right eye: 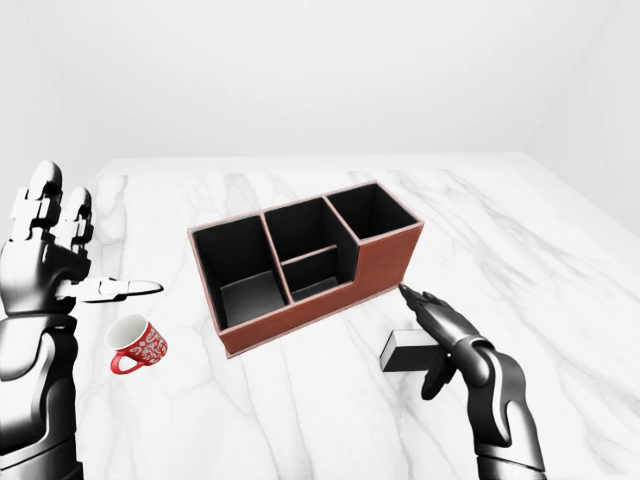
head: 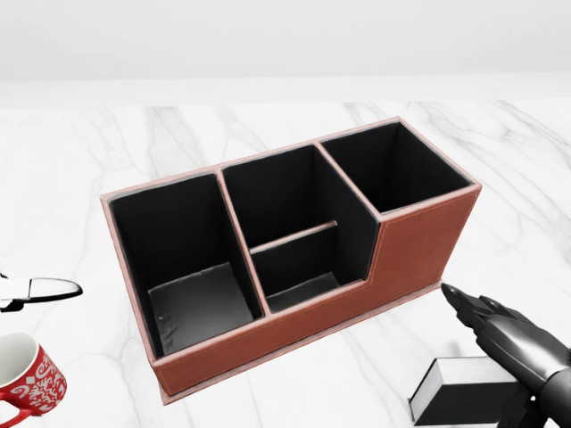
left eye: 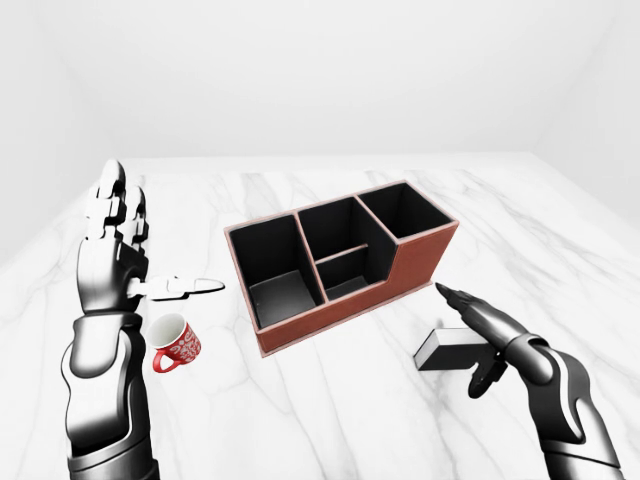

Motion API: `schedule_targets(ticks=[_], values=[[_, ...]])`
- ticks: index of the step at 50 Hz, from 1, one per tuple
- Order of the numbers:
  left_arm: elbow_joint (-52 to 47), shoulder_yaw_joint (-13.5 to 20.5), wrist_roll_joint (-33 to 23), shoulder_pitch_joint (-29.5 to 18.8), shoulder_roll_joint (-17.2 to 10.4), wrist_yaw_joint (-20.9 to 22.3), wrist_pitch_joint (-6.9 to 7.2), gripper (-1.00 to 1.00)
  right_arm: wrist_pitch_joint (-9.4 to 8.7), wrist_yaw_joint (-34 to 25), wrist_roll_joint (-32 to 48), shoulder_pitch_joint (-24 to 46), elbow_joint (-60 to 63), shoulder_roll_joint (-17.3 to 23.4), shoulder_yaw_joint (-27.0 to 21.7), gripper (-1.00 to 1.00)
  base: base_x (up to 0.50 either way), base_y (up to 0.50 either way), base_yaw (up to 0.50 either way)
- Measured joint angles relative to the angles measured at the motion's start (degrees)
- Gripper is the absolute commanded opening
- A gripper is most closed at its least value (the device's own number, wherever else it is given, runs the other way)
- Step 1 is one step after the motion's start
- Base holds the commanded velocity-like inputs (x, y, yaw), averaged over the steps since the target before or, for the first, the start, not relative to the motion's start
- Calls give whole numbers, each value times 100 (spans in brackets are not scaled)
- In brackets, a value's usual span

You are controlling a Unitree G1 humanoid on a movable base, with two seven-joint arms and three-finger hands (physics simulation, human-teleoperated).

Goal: Pick up the book and place it in the left compartment of the caddy.

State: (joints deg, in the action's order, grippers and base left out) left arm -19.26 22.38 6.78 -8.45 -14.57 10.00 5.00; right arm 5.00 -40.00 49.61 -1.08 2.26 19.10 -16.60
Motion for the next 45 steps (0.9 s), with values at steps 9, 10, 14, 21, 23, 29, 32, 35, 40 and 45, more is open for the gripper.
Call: schedule_targets(ticks=[9,10,14,21,23,29,32,35,40,45], values=[[41,34,24,59,17,3,0,100,0,0,153,173,-356,91,122,100,0,0,0],[44,39,27,68,19,4,0,100,0,0,177,193,-404,107,135,100,0,0,0],[53,61,38,104,27,7,0,100,0,0,282,263,-597,166,187,100,0,0,0],[79,105,57,165,40,17,0,100,0,0,367,386,-823,254,279,-100,0,0,0],[84,119,63,180,42,19,0,100,1,0,384,410,-861,273,301,-100,0,0,0],[94,149,76,218,49,20,0,100,0,1,437,453,-922,307,331,-100,0,0,0],[98,157,81,230,52,20,0,100,0,0,462,460,-936,316,330,-100,0,0,0],[95,163,86,240,55,19,0,100,0,1,458,443,-916,313,329,-100,0,0,0],[80,171,90,259,63,18,0,100,0,0,458,394,-838,296,318,-100,0,0,0],[50,179,93,273,71,17,0,100,0,0,377,365,-661,268,288,-100,0,0,0]])
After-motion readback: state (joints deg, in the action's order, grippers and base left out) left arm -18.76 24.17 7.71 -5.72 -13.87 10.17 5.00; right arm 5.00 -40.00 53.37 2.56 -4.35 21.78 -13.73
